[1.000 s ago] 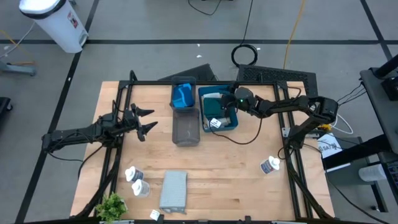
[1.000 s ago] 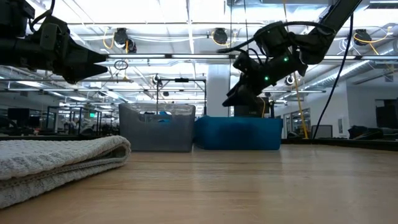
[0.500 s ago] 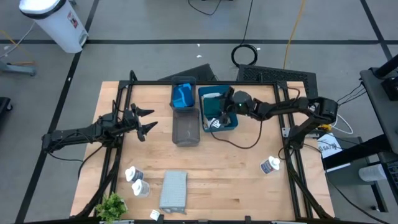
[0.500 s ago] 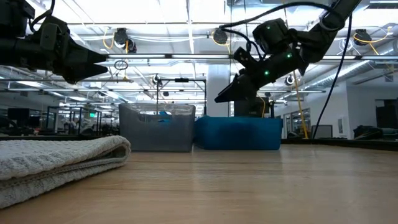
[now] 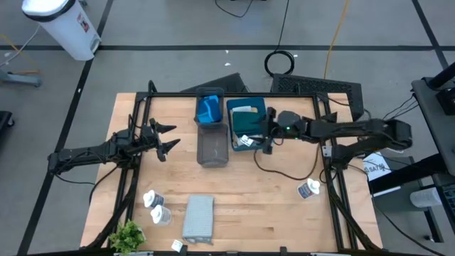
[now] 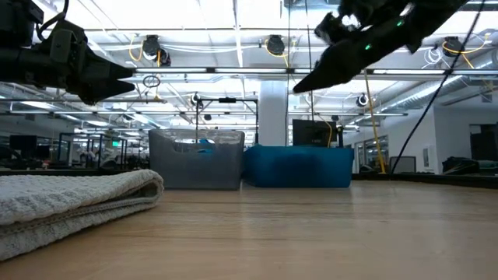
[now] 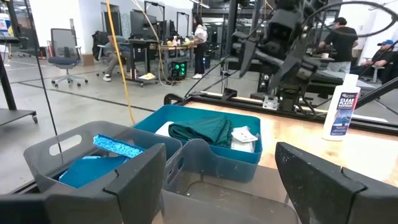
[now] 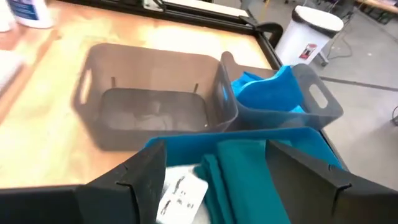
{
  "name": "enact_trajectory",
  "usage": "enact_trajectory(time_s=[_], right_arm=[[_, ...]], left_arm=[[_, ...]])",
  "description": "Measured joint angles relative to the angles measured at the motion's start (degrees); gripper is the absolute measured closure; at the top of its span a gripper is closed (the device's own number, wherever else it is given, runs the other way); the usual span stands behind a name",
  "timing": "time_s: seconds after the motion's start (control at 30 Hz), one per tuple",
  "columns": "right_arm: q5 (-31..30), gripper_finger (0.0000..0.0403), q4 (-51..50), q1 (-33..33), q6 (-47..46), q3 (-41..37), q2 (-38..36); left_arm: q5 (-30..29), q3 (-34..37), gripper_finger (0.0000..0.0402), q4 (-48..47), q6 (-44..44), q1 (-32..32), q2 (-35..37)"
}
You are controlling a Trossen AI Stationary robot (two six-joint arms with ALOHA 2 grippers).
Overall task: Pick & Place Kitchen Items
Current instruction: Put the gray towel into the blue bin
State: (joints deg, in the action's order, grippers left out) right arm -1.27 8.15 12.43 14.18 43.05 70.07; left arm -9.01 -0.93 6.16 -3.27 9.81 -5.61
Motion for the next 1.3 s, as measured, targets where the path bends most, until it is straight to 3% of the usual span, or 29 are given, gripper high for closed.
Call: enact_trajectory(time_s=[0.2, 0.77, 1.07, 1.3], right_arm=[[-0.14, 0.0156, -6.8, 0.46, -1.56, -3.15, -10.81], [-0.48, 0.0154, -1.04, 0.48, -0.99, -23.43, -43.32], [-9.29, 0.0155, 0.63, 0.48, -0.01, -27.81, -54.44], [-9.28, 0.0155, 0.59, 0.48, -0.01, -29.65, -59.12]], left_arm=[[0.02, 0.0, 0.0094, 0.02, 0.0, 0.02, 0.0], [0.02, 0.0, 0.0094, 0.02, 0.0, 0.0, 0.0], [0.02, 0.0, 0.0094, 0.0, 0.0, 0.0, 0.0], [0.02, 0.0, 0.0094, 0.0, 0.0, 0.01, 0.0]])
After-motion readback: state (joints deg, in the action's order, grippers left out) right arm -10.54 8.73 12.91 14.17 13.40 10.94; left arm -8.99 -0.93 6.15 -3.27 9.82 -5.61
